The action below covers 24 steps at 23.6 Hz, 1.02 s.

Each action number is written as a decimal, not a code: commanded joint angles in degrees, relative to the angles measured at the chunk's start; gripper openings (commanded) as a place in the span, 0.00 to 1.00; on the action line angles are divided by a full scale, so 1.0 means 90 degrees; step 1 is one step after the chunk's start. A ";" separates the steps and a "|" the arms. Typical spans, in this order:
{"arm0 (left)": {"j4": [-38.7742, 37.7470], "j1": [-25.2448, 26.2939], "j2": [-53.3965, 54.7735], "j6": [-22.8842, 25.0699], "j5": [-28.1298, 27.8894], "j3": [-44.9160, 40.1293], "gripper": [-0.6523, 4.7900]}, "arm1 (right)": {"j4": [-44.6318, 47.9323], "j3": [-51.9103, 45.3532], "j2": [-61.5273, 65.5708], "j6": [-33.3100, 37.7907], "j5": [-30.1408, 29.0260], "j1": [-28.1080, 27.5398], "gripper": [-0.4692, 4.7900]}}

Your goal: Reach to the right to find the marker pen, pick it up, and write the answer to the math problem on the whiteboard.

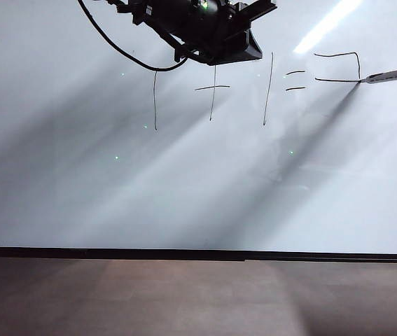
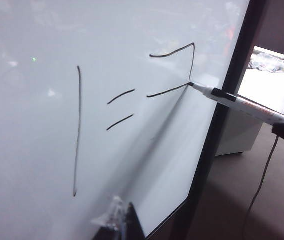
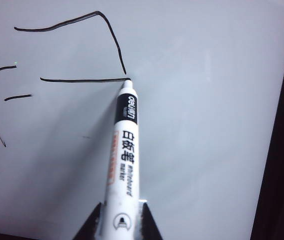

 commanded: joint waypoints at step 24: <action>0.0027 -0.0015 -0.0029 0.0024 0.0005 0.0015 0.11 | 0.0865 -0.0160 0.0083 0.0342 0.0126 0.1030 0.07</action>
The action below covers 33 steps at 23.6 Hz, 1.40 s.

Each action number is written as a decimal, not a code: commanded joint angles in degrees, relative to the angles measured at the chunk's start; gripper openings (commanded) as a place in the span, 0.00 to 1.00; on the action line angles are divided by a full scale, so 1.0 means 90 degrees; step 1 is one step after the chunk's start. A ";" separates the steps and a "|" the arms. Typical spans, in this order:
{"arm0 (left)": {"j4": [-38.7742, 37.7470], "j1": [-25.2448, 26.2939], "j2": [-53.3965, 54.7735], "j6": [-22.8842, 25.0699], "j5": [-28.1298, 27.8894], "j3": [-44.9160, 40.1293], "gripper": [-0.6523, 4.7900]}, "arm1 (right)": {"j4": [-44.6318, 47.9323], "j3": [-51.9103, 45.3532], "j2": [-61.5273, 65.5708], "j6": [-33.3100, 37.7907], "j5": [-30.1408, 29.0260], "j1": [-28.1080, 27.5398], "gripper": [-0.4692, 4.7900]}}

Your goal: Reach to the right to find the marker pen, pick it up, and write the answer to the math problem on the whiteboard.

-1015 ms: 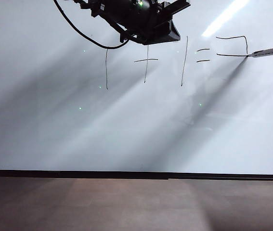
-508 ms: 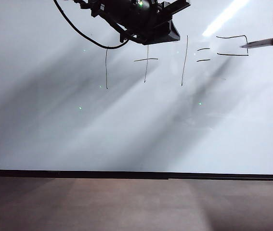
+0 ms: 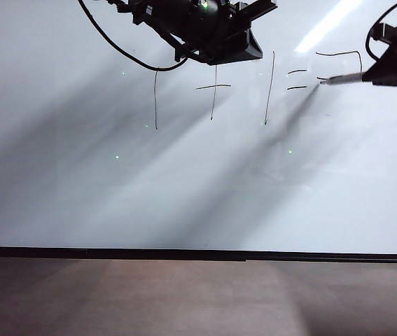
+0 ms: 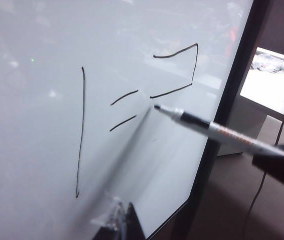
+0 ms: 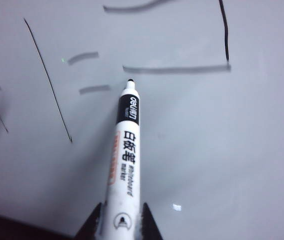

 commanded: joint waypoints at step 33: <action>0.0012 -0.0012 -0.0029 0.0024 0.0005 0.0012 0.11 | -0.0036 0.0209 -0.0027 0.0056 0.0100 0.0143 0.07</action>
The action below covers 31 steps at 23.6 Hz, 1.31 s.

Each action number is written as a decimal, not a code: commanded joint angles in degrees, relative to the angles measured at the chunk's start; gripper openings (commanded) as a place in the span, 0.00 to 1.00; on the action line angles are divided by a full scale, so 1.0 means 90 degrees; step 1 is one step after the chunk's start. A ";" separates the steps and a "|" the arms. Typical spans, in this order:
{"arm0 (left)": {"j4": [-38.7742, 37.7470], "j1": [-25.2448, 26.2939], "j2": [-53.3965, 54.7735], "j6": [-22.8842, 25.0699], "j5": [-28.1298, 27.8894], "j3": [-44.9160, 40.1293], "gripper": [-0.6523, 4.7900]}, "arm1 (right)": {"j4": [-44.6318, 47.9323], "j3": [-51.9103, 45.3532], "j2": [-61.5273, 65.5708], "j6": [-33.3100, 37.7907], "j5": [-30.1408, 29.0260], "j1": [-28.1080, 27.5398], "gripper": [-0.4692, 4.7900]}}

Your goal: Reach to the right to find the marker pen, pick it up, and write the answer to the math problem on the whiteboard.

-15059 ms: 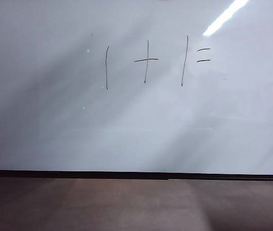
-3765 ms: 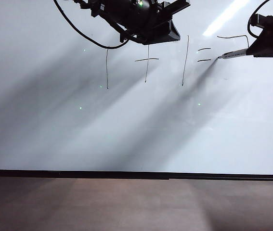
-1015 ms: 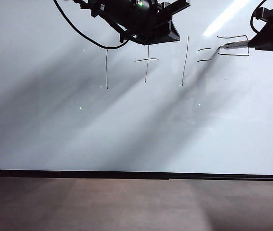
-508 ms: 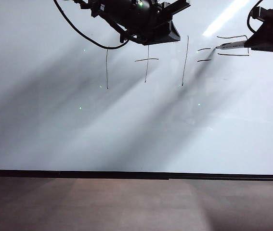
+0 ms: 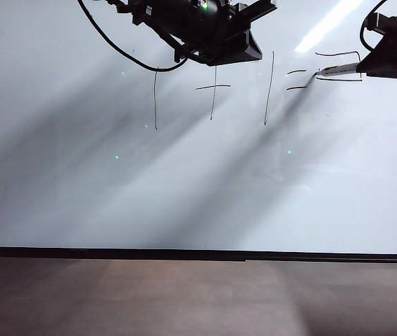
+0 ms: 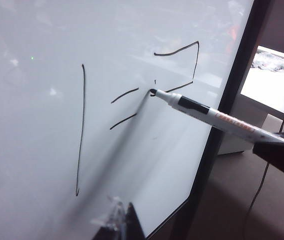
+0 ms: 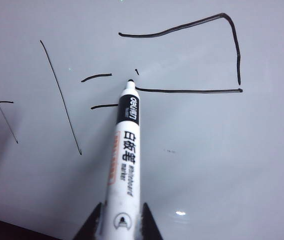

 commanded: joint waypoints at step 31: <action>0.0019 -0.0015 -0.0032 0.0024 0.0005 0.0012 0.11 | 0.0029 -0.0119 0.0544 -0.0141 0.0131 0.0012 0.07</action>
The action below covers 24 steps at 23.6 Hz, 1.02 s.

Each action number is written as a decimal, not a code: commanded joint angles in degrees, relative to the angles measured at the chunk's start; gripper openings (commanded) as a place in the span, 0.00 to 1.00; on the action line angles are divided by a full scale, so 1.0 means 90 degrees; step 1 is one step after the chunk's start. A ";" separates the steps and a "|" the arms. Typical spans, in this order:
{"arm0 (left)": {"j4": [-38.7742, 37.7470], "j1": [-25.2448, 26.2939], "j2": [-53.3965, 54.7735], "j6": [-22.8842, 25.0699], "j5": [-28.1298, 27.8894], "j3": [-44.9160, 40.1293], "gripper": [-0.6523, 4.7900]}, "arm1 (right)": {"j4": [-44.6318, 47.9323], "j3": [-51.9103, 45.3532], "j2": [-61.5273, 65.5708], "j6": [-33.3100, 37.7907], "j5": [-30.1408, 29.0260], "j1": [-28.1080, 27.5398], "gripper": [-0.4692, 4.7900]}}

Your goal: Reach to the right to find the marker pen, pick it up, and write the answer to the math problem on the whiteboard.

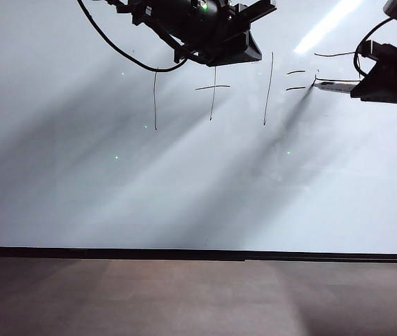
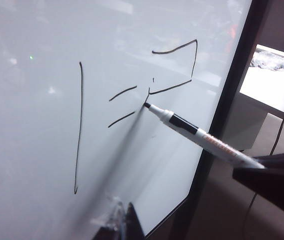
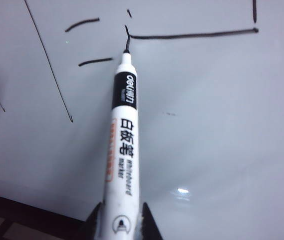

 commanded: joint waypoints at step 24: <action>0.0034 -0.0017 -0.0029 0.0024 0.0005 0.0012 0.11 | 0.0539 -0.0338 0.0095 0.0151 0.0180 0.0005 0.07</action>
